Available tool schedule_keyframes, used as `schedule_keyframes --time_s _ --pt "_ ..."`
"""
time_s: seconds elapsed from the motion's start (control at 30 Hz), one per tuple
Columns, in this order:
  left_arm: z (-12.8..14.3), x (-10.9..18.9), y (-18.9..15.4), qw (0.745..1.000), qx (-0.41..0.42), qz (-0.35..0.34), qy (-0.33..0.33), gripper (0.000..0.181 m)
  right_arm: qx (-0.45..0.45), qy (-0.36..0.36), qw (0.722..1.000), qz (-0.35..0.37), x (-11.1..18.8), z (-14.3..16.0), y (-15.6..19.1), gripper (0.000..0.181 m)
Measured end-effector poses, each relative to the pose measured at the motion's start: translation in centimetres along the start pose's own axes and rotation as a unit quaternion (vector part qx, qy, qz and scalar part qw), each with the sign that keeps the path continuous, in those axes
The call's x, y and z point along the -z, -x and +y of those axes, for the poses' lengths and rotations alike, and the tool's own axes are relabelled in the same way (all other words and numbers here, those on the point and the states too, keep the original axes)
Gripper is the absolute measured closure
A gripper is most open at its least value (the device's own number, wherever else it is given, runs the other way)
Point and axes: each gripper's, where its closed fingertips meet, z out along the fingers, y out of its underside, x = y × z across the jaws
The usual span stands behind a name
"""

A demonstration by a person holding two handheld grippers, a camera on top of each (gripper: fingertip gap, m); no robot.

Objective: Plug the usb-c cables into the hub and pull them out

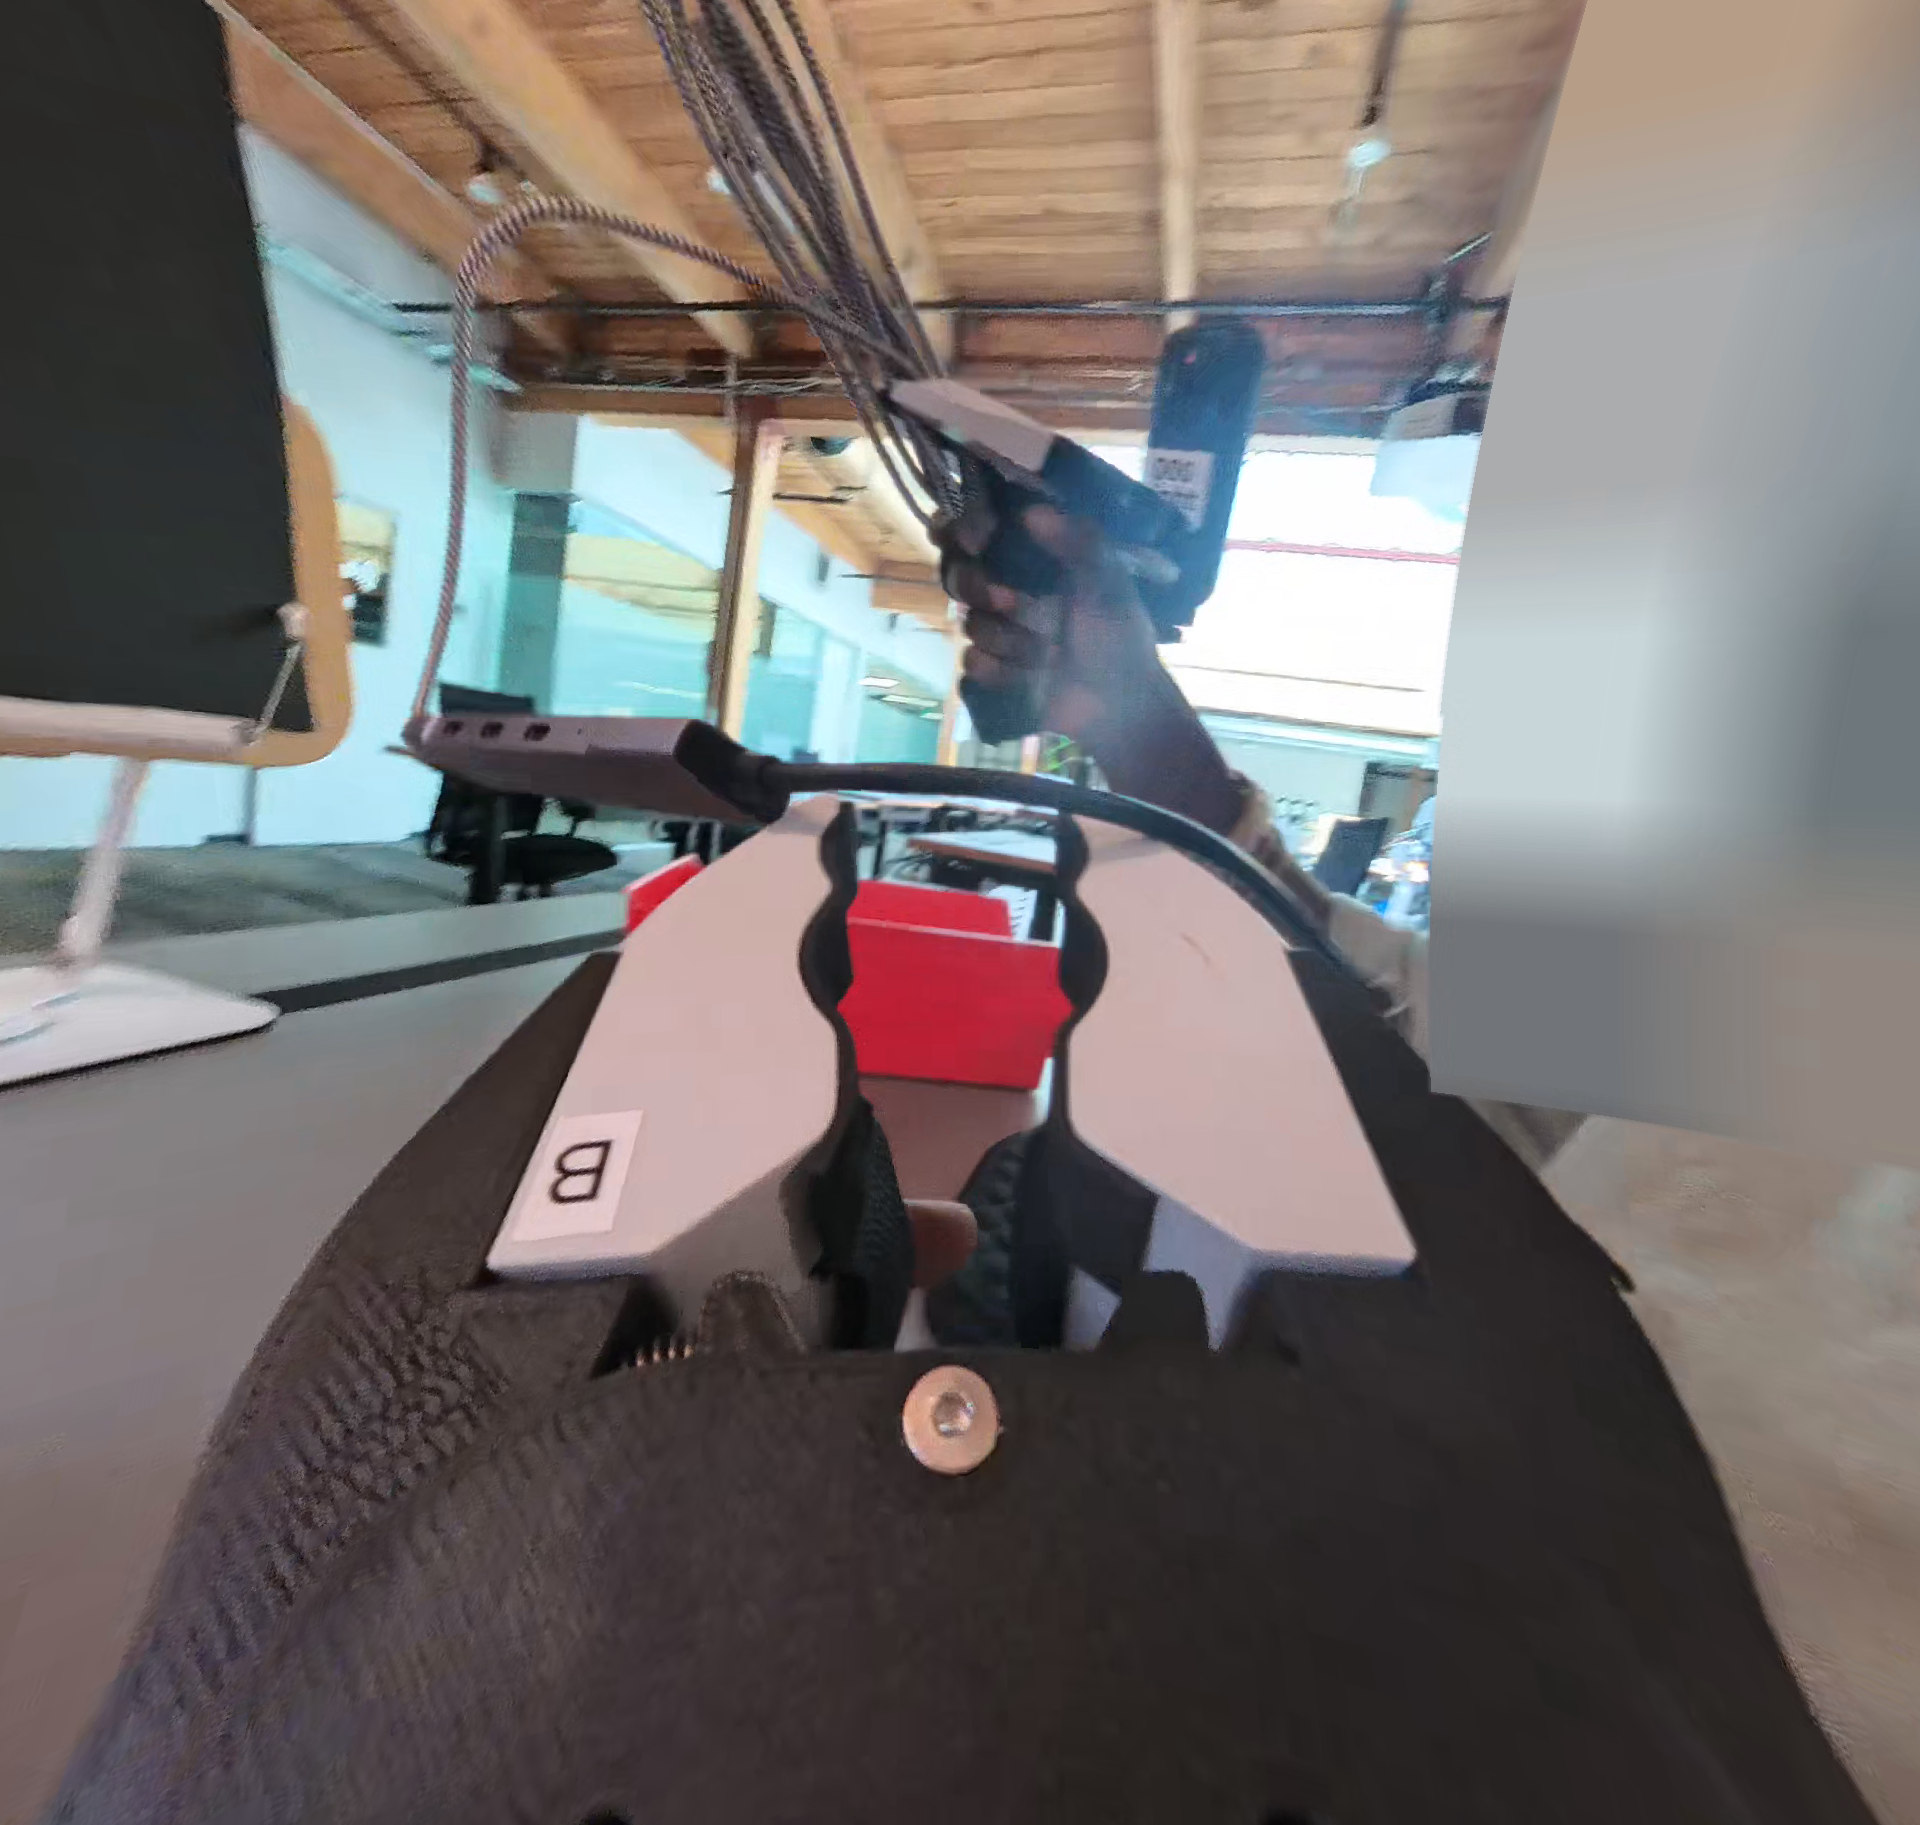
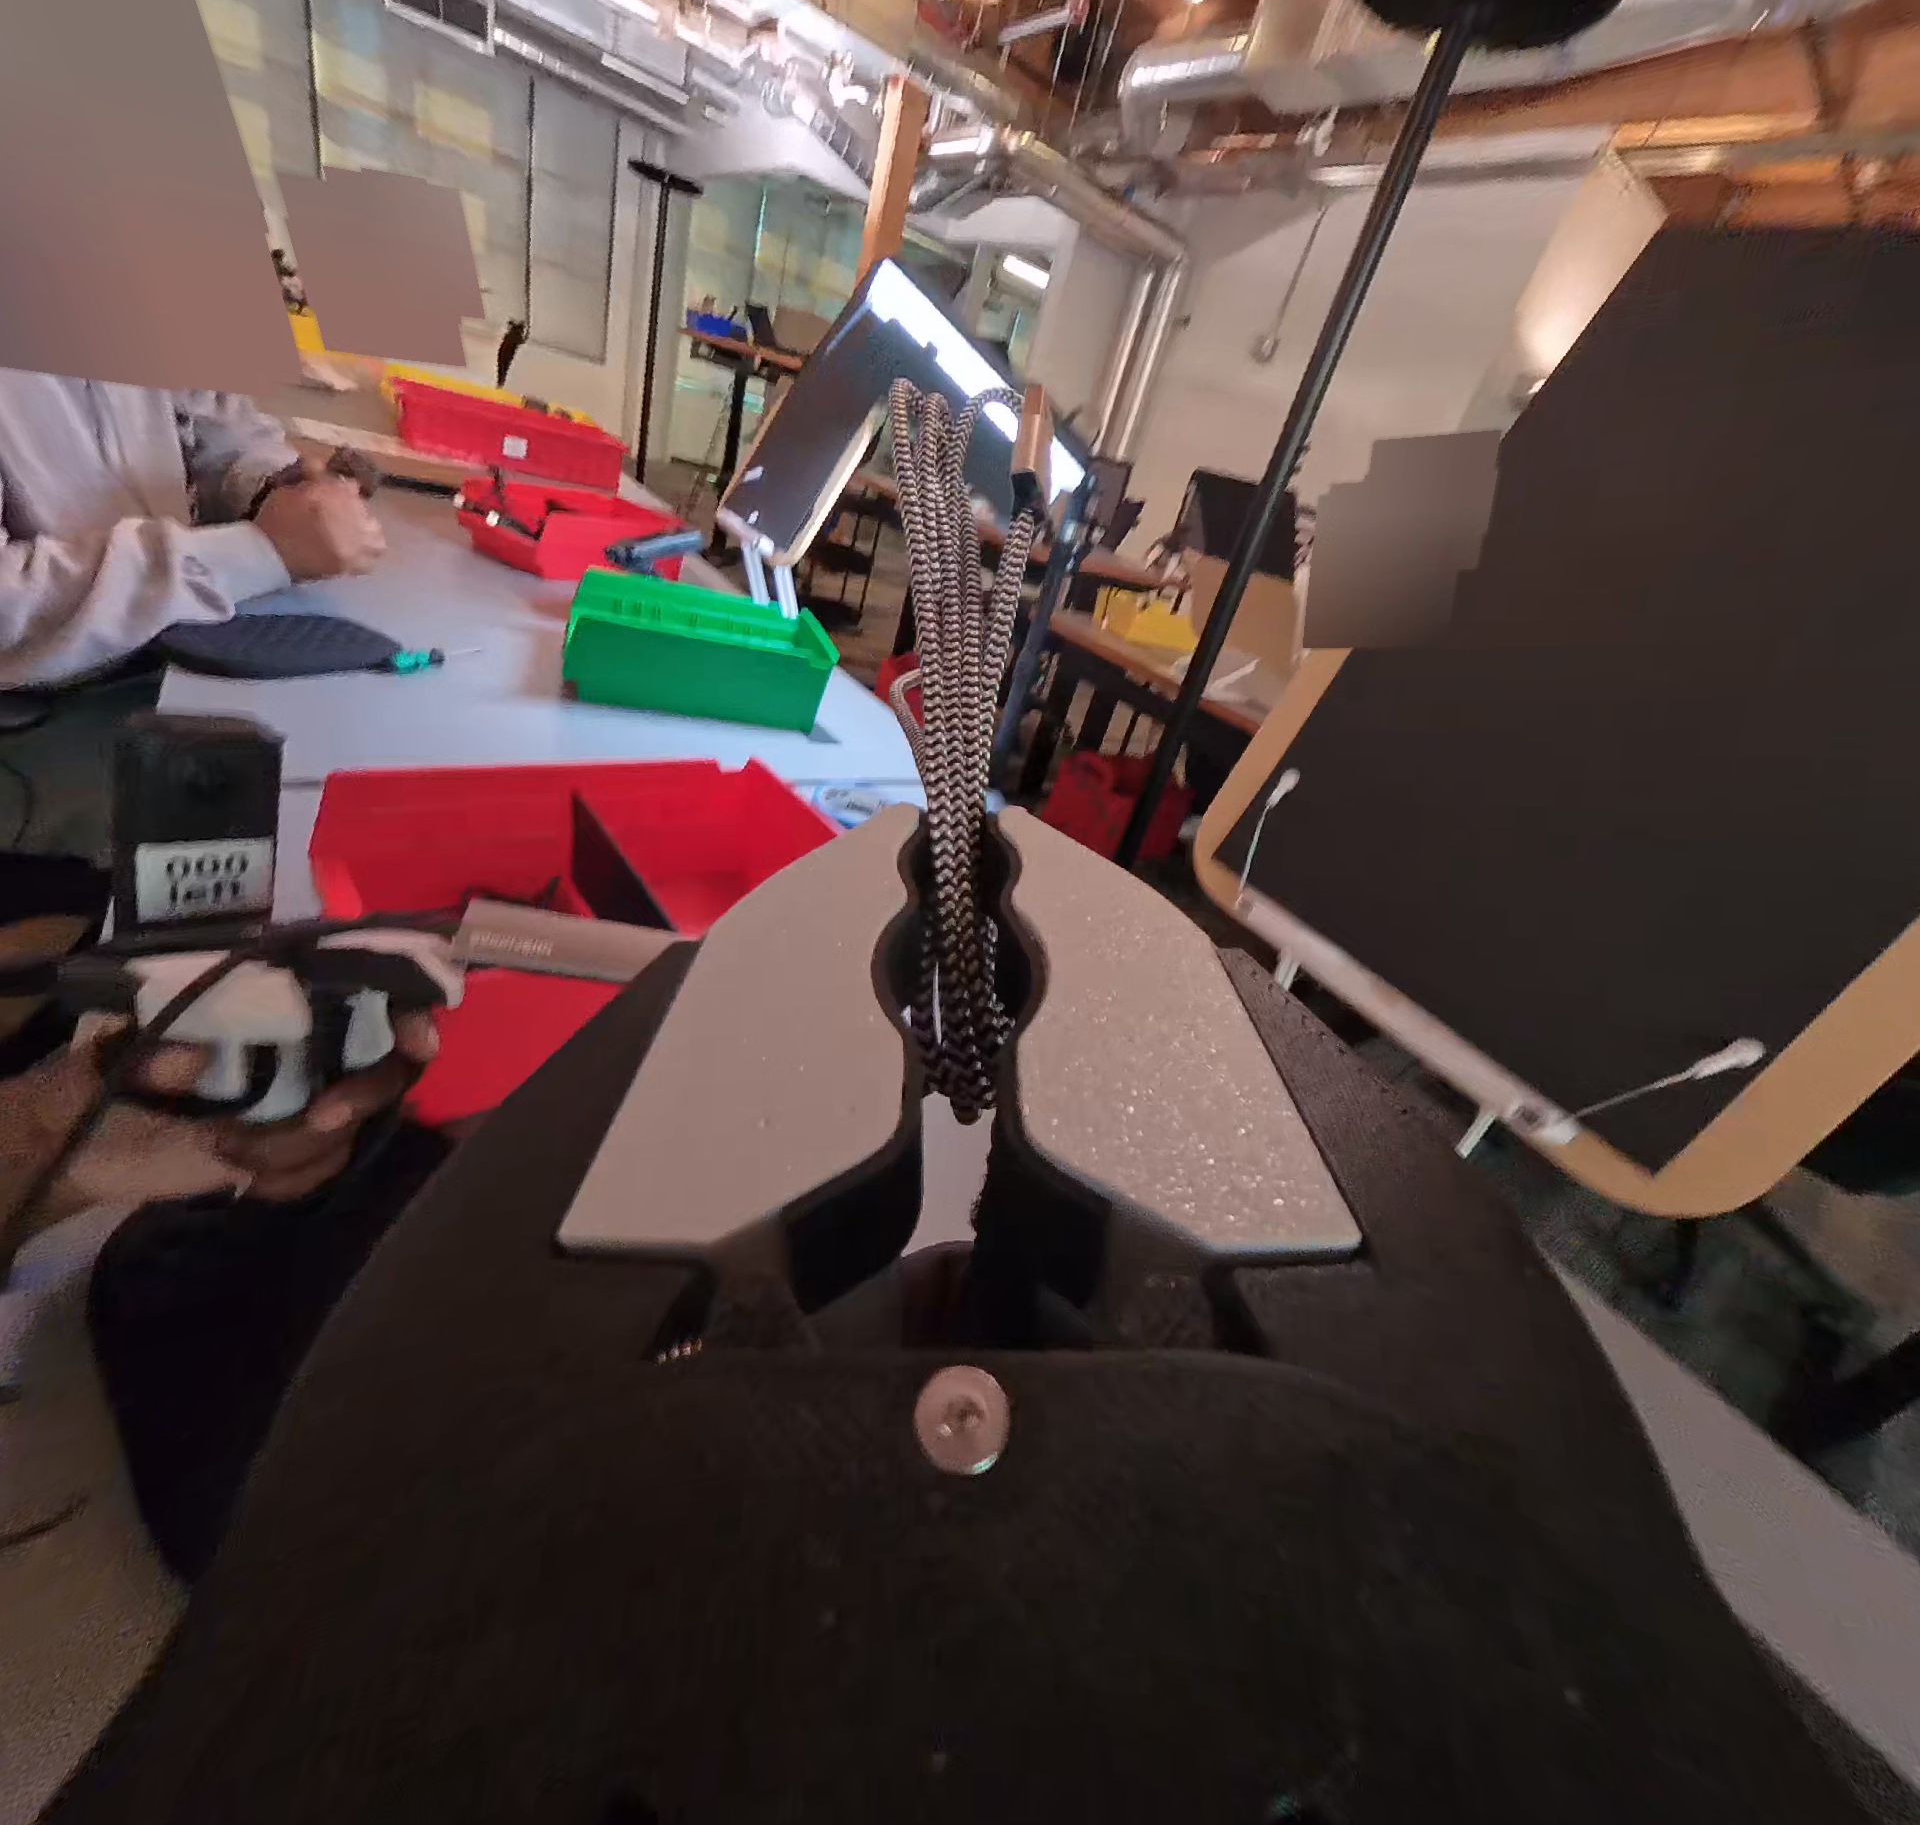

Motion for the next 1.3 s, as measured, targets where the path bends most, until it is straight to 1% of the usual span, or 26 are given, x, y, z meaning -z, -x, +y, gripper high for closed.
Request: schedule_keyframes --time_s 0.1,0.2,0.27,0.33,0.4,0.47,0.53,0.57,0.6,0.67,0.7,0.73,0.77,0.83,0.9,0.93,1.0,1.07,1.1,1.17,1.23,1.3 --pt "0.4 0.0 0.5 1.000 0.002 -0.019 -0.003 0.181 0.000 0.038 0.999 -0.012 0.2 4.3 1.2 0.174" --pt "0.1 0.0 0.7 0.999 -0.009 -0.036 -0.017 0.181 -0.011 0.064 0.997 -0.035 1.0 7.7 2.5 0.173" --pt "0.4 0.0 1.0 0.998 -0.025 -0.050 -0.004 0.181 -0.023 0.075 0.995 -0.054 2.0 9.7 3.4 0.172" --pt "0.8 -0.1 1.0 0.997 -0.054 -0.059 0.012 0.181 -0.018 0.114 0.990 -0.074 3.3 12.7 4.5 0.172" --pt "1.5 -0.3 0.8 0.993 -0.091 -0.060 0.040 0.181 0.024 0.171 0.983 -0.067 4.6 16.2 4.8 0.172" --pt "2.3 -0.4 0.4 0.984 -0.149 -0.058 0.079 0.181 0.065 0.222 0.971 -0.059 5.9 19.2 5.0 0.171" --pt "3.2 -0.6 -0.2 0.969 -0.211 -0.046 0.120 0.181 0.096 0.266 0.957 -0.063 7.0 21.4 5.5 0.167" --pt "3.6 -0.7 -0.7 0.961 -0.238 -0.037 0.135 0.181 0.114 0.283 0.950 -0.064 7.4 22.1 5.6 0.166" --pt "3.9 -0.9 -1.0 0.955 -0.256 -0.030 0.147 0.181 0.132 0.299 0.943 -0.061 7.7 22.6 5.5 0.160" --pt "4.5 -1.1 -2.1 0.949 -0.275 0.004 0.153 0.181 0.166 0.336 0.926 -0.051 8.1 22.8 5.1 0.130" --pt "4.7 -1.2 -2.9 0.949 -0.277 0.029 0.150 0.181 0.179 0.343 0.921 -0.045 8.0 22.2 4.9 0.115" --pt "4.7 -1.2 -3.6 0.949 -0.275 0.048 0.144 0.181 0.187 0.334 0.923 -0.045 7.7 21.2 5.1 0.106" --pt "4.7 -1.2 -4.1 0.950 -0.272 0.067 0.137 0.181 0.186 0.308 0.931 -0.056 7.1 19.7 5.8 0.106" --pt "4.8 -1.0 -5.7 0.946 -0.278 0.113 0.122 0.181 0.161 0.230 0.952 -0.123 5.5 16.6 9.2 0.108" --pt "4.8 -0.8 -7.2 0.940 -0.285 0.156 0.107 0.181 0.145 0.174 0.954 -0.196 3.8 15.2 13.0 0.113" --pt "4.9 -0.7 -7.9 0.937 -0.287 0.173 0.101 0.181 0.147 0.164 0.949 -0.228 2.9 15.4 14.7 0.114" --pt "4.9 -0.6 -8.9 0.932 -0.288 0.201 0.091 0.181 0.170 0.162 0.931 -0.279 1.0 17.1 17.6 0.114" --pt "5.1 -0.4 -9.7 0.926 -0.291 0.222 0.090 0.181 0.197 0.154 0.920 -0.302 -1.0 18.6 19.8 0.115" --pt "5.2 -0.4 -10.0 0.924 -0.293 0.228 0.092 0.181 0.207 0.145 0.920 -0.300 -2.0 18.9 20.4 0.121" --pt "5.4 -0.4 -10.3 0.918 -0.303 0.236 0.099 0.181 0.229 0.105 0.926 -0.280 -3.4 18.2 20.9 0.157" --pt "5.4 -0.3 -10.3 0.915 -0.313 0.233 0.102 0.181 0.258 0.067 0.936 -0.230 -4.3 16.8 19.7 0.158" --pt "5.3 -0.2 -9.5 0.915 -0.324 0.213 0.111 0.180 0.316 0.009 0.937 -0.146 -4.5 14.6 17.3 0.158"
